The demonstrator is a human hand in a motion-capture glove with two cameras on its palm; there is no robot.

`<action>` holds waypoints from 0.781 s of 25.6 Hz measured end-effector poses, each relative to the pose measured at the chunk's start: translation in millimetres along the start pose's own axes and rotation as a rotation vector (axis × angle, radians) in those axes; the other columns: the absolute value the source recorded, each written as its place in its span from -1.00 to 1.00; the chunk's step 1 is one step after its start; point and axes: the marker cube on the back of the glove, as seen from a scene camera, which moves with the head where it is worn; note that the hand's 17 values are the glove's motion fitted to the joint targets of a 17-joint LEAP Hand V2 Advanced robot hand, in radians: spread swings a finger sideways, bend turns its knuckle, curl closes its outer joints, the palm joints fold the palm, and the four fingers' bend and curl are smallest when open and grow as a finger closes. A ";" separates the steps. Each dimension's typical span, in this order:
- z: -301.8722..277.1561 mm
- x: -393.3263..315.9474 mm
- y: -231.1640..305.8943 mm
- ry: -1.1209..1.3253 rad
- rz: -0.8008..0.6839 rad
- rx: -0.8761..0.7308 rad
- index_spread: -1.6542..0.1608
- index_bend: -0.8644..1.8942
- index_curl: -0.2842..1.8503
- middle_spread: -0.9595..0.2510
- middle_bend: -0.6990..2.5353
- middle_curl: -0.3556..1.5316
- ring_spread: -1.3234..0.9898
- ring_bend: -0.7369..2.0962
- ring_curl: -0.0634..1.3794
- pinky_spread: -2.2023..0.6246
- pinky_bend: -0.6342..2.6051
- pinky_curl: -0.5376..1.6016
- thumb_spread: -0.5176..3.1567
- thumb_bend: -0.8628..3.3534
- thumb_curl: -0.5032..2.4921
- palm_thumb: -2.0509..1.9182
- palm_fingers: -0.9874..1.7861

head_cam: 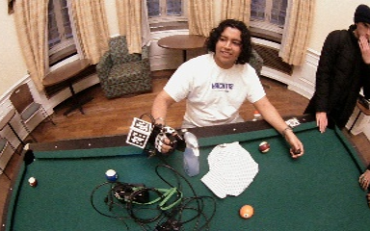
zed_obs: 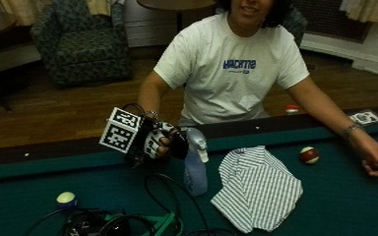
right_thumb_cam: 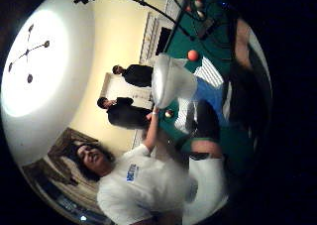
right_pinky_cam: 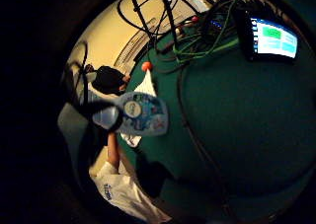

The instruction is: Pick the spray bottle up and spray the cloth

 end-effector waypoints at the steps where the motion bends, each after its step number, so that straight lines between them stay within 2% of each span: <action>1: 1.1 -0.5 -1.8 0.001 -0.001 0.014 0.48 -0.22 -0.31 0.27 -0.29 -0.16 -0.01 -0.16 -0.37 0.58 -0.53 -0.33 -0.20 -0.60 -0.38 0.40 0.53; 7: 6.7 -0.4 -5.2 -0.078 -0.003 -0.002 0.48 -0.23 -0.31 0.27 -0.29 -0.16 -0.01 -0.16 -0.36 0.58 -0.53 -0.33 -0.20 -0.60 -0.38 0.40 0.53; 14: 7.2 2.5 2.1 -0.059 0.016 0.033 0.48 -0.23 -0.30 0.27 -0.29 -0.15 -0.01 -0.16 -0.36 0.58 -0.53 -0.33 -0.20 -0.60 -0.37 0.40 0.53; 20: 22.1 4.9 9.1 -0.034 0.021 -0.078 0.48 -0.23 -0.30 0.27 -0.29 -0.15 -0.01 -0.16 -0.35 0.58 -0.53 -0.33 -0.20 -0.60 -0.37 0.40 0.53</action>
